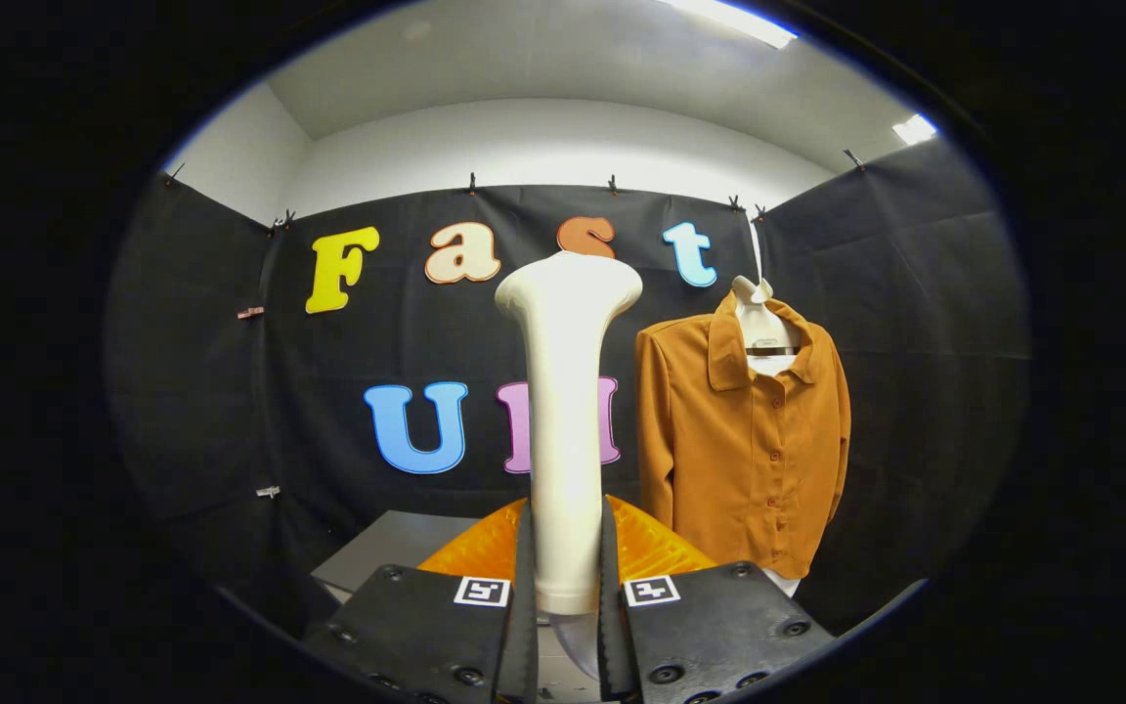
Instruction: Iron the clothes twice with a garment steamer, once on the left side and once on the right side.
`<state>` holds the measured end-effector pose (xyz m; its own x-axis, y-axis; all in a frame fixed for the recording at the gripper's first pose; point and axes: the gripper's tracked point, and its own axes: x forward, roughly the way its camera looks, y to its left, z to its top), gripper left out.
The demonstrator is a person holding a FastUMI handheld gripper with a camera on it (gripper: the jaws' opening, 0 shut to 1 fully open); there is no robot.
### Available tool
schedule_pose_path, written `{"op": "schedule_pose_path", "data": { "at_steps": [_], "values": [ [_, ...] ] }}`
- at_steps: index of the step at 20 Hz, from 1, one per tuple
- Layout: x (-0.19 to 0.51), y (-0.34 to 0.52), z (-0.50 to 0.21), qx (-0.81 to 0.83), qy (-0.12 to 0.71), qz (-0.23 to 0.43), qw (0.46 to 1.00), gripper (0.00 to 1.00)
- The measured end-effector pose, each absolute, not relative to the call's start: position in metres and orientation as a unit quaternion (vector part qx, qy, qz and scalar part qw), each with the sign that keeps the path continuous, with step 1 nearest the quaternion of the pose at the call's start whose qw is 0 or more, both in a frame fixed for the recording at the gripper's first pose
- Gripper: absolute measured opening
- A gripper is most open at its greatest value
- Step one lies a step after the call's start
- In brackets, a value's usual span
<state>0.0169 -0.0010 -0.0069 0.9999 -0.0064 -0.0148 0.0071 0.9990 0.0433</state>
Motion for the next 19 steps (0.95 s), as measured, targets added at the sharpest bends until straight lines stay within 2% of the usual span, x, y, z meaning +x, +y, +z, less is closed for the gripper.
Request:
{"op": "schedule_pose_path", "data": {
  "at_steps": [19],
  "values": [
    [0.0185,-0.0009,-0.0063,0.020,0.009,-0.006,1.000,0.28]
  ]
}}
